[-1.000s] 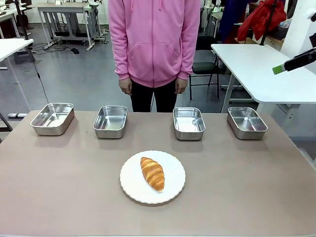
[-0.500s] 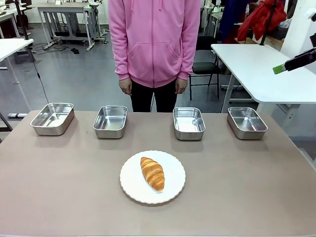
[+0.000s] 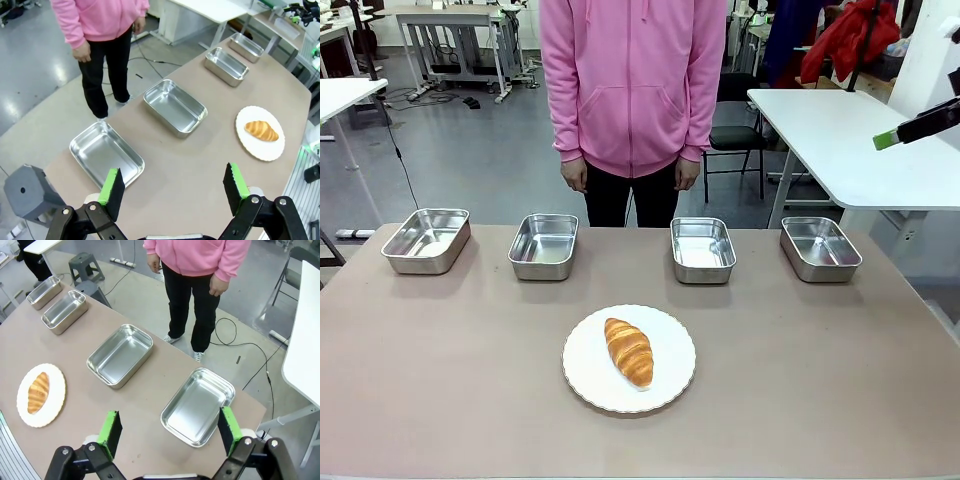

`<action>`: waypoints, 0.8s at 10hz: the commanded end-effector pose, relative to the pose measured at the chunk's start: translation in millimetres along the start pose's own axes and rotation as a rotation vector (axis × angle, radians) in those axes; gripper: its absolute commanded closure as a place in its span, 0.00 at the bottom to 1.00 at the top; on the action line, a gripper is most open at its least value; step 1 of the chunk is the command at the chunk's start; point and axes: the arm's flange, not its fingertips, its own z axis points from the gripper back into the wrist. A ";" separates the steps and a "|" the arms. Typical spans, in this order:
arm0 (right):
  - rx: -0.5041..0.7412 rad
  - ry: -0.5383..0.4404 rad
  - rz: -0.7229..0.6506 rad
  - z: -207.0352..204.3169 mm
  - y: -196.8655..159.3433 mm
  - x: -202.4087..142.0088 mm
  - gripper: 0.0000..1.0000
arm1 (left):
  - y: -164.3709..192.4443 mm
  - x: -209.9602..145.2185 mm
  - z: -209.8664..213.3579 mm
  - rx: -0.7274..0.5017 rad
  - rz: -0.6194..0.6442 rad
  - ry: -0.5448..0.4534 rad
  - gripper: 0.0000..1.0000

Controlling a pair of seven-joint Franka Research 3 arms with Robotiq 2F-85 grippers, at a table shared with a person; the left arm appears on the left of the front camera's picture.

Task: Place the bread in the container.
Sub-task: Place the Butter Roll into the Airtight Container indicated by the human.

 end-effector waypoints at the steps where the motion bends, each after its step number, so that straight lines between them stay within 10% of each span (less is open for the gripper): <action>1: 0.010 -0.019 0.012 0.0 -4.7 -0.6 0.00 | -3.9 0.0 -4.7 0.018 0.038 -0.015 0.00; 8: 0.001 -0.001 -0.004 0.0 -0.4 -0.4 0.00 | 0.2 0.4 -0.5 0.004 0.012 0.001 0.00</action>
